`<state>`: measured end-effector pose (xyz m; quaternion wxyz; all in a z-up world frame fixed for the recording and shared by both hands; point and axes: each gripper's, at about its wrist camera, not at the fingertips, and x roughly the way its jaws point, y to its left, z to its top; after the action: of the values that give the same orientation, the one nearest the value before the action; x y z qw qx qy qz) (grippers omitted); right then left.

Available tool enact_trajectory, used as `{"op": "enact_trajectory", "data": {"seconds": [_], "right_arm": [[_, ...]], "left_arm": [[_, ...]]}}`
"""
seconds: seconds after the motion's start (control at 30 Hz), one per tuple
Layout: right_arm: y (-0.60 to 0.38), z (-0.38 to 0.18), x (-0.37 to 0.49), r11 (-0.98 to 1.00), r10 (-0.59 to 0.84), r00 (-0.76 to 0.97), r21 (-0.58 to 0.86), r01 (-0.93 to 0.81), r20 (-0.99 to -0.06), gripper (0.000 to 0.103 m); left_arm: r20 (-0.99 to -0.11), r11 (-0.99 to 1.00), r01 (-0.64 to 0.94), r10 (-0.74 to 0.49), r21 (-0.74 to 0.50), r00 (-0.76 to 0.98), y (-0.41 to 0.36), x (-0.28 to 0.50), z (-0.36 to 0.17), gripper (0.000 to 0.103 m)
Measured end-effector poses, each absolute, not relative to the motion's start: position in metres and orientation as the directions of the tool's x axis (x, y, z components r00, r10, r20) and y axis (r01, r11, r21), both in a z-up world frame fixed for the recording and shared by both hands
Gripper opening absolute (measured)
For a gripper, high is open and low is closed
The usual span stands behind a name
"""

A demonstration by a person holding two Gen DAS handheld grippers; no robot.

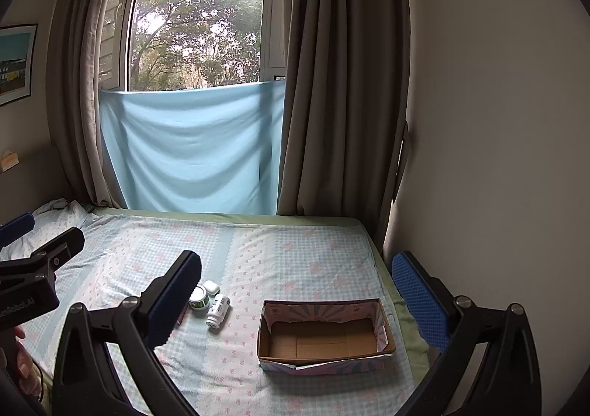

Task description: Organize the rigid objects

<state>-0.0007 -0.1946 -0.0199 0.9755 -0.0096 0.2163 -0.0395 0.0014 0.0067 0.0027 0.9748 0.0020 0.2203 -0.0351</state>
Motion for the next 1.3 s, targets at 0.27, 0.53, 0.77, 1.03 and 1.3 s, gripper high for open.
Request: {"op": "enact_trajectory", "data": {"seconds": [0.27, 0.53, 0.77, 1.03, 1.3], "right_arm": [[-0.194, -0.02, -0.001, 0.996, -0.084, 0.903, -0.04, 0.075, -0.422, 0.103], [-0.194, -0.021, 0.002, 0.997, -0.08, 0.902, -0.043, 0.069, -0.424, 0.103], [-0.19, -0.024, 0.021, 0.999, -0.03, 0.889, -0.047, 0.009, -0.458, 0.103], [-0.168, -0.061, 0.075, 0.995, 0.076, 0.836, -0.019, -0.102, -0.544, 0.103], [-0.125, -0.111, 0.145, 0.987, 0.118, 0.741, -0.001, -0.158, -0.661, 0.103]], "left_arm": [[-0.433, 0.997, 0.071, -0.069, -0.011, 0.899, 0.004, 0.004, 0.002, 0.102], [-0.442, 0.998, 0.06, -0.064, -0.022, 0.895, 0.004, 0.008, 0.001, 0.103], [-0.514, 0.998, -0.035, 0.008, -0.043, 0.858, 0.026, 0.018, -0.016, 0.103], [-0.63, 0.986, -0.163, 0.112, -0.023, 0.769, 0.075, 0.039, -0.061, 0.102], [-0.749, 0.978, -0.208, 0.116, -0.03, 0.652, 0.138, 0.098, -0.134, 0.102]]}}
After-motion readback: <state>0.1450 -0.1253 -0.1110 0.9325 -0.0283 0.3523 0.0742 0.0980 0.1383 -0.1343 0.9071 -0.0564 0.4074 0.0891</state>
